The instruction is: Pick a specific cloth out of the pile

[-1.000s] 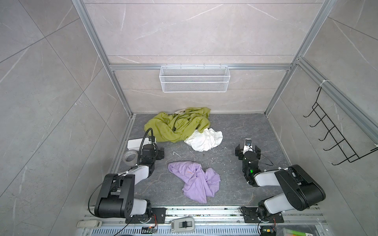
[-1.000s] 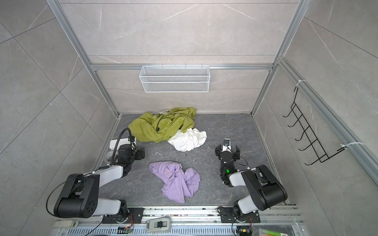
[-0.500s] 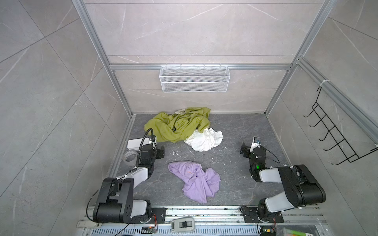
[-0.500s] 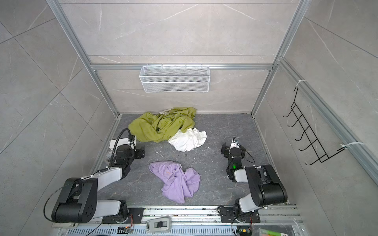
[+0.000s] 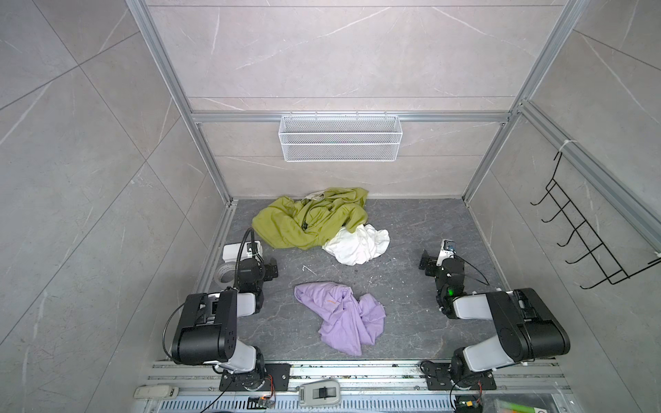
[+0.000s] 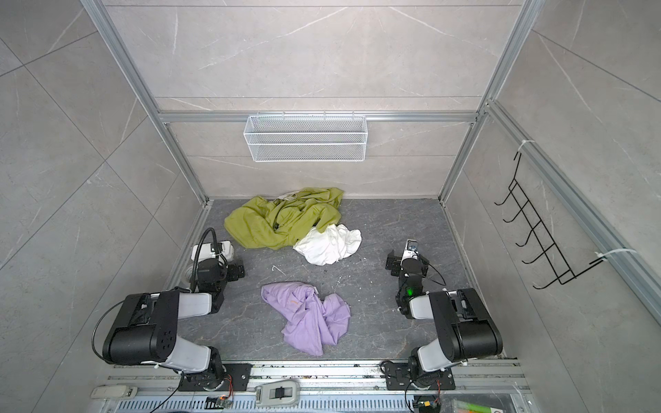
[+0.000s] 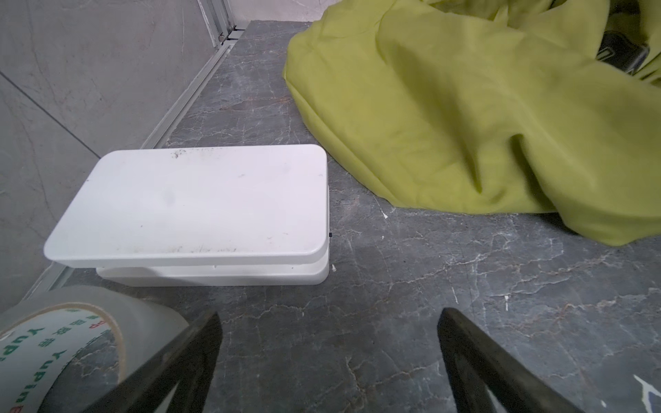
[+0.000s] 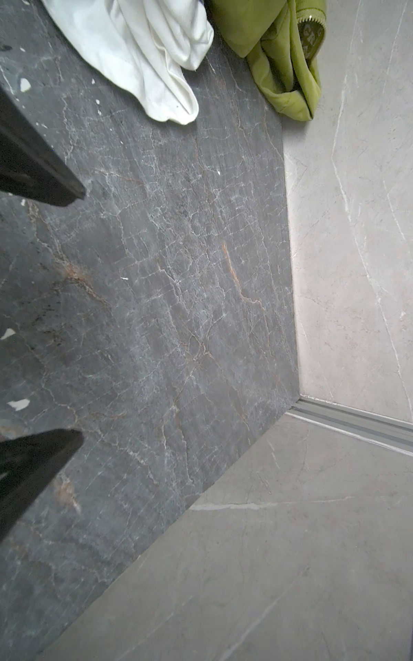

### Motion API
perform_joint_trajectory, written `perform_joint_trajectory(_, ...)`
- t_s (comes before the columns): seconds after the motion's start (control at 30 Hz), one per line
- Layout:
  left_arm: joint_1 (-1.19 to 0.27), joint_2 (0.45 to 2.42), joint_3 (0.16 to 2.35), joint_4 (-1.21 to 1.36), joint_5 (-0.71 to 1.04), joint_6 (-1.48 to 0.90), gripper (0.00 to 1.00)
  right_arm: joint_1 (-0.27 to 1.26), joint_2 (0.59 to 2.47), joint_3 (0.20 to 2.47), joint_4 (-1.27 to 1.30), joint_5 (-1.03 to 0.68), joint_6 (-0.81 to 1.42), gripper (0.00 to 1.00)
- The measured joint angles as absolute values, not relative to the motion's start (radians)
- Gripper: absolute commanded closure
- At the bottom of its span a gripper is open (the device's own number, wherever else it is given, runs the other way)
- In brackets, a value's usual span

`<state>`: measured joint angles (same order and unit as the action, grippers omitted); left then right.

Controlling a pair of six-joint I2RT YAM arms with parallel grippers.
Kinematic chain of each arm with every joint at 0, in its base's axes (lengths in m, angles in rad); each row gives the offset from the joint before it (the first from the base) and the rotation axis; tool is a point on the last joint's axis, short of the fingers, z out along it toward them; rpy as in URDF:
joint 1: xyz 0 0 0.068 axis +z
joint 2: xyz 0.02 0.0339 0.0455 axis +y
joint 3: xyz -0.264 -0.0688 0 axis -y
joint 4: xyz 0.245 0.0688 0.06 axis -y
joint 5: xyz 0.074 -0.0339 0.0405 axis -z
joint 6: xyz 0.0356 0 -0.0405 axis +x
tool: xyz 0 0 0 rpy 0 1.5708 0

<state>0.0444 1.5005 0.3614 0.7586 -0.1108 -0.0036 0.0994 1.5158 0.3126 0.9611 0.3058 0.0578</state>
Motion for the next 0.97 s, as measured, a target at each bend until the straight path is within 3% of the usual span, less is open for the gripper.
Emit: perform_joint_trajectory(0.97, 0.044, 1.501, 0.361, 0.773, -0.111, -0.005, 0.0, 0.096, 1.516, 0.327, 0.939, 0.26, 0.06, 0.0)
